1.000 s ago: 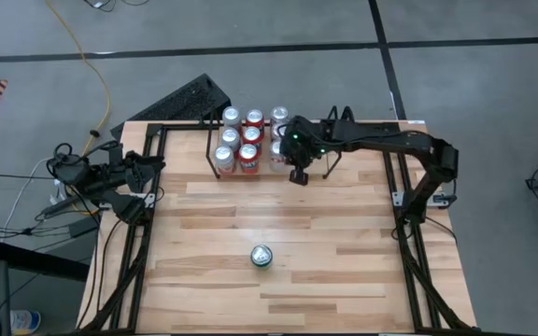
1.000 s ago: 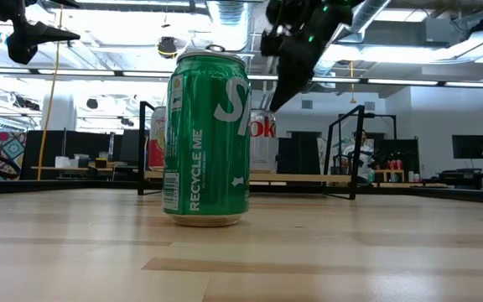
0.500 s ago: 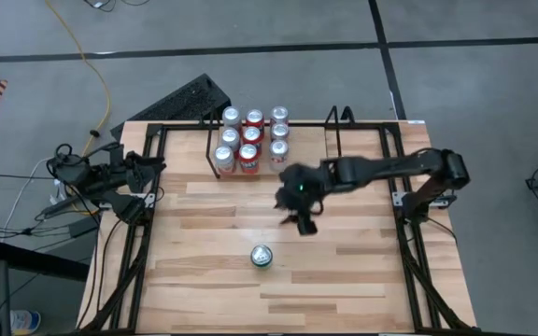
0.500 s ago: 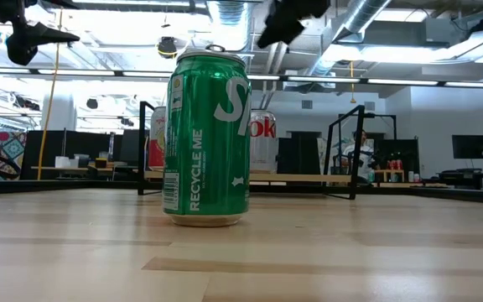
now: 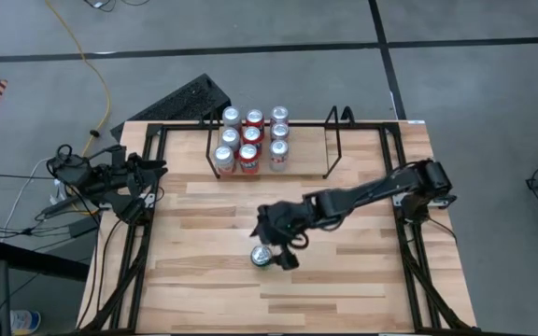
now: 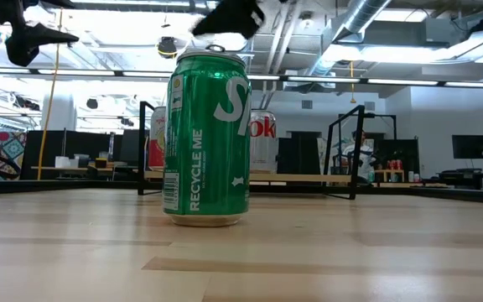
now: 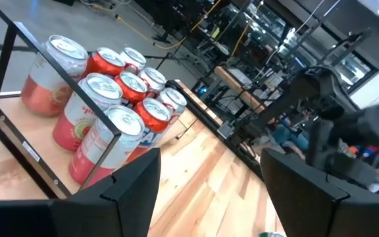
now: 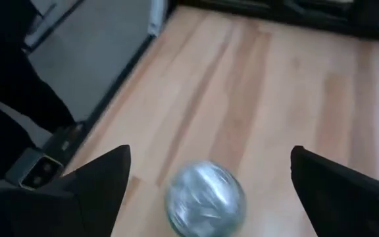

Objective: Place canned beverage on shelf
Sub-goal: Put the green soda can on the shelf

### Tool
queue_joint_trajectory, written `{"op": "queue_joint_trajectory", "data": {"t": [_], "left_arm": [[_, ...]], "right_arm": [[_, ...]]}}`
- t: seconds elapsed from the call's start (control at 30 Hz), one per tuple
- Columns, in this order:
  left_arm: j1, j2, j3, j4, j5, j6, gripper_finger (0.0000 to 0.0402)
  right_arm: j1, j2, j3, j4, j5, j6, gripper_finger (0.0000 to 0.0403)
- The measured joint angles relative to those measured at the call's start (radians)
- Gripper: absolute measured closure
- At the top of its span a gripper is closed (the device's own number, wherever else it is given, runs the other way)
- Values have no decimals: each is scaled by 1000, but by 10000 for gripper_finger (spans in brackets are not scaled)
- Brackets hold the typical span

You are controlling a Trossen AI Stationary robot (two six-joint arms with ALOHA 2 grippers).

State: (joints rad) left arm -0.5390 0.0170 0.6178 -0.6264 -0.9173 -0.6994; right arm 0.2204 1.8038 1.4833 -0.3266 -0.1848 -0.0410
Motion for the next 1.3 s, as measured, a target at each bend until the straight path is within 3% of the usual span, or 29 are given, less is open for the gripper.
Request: {"op": "queue_joint_trajectory", "data": {"t": [0.3, 0.47, 0.8, 1.3], "left_arm": [[0, 0, 0, -7, 7, -29, 155], [0, 37, 0, 4, 101, 3, 155], [0, 112, 0, 11, 103, 16, 155], [0, 121, 0, 11, 118, -55, 155]], "right_arm": [[52, 64, 0, 43, 32, 67, 15], [63, 63, 15, 44, 102, 60, 15], [63, 63, 43, -43, 107, 40, 15], [57, 63, 43, -63, 81, 31, 15]]}}
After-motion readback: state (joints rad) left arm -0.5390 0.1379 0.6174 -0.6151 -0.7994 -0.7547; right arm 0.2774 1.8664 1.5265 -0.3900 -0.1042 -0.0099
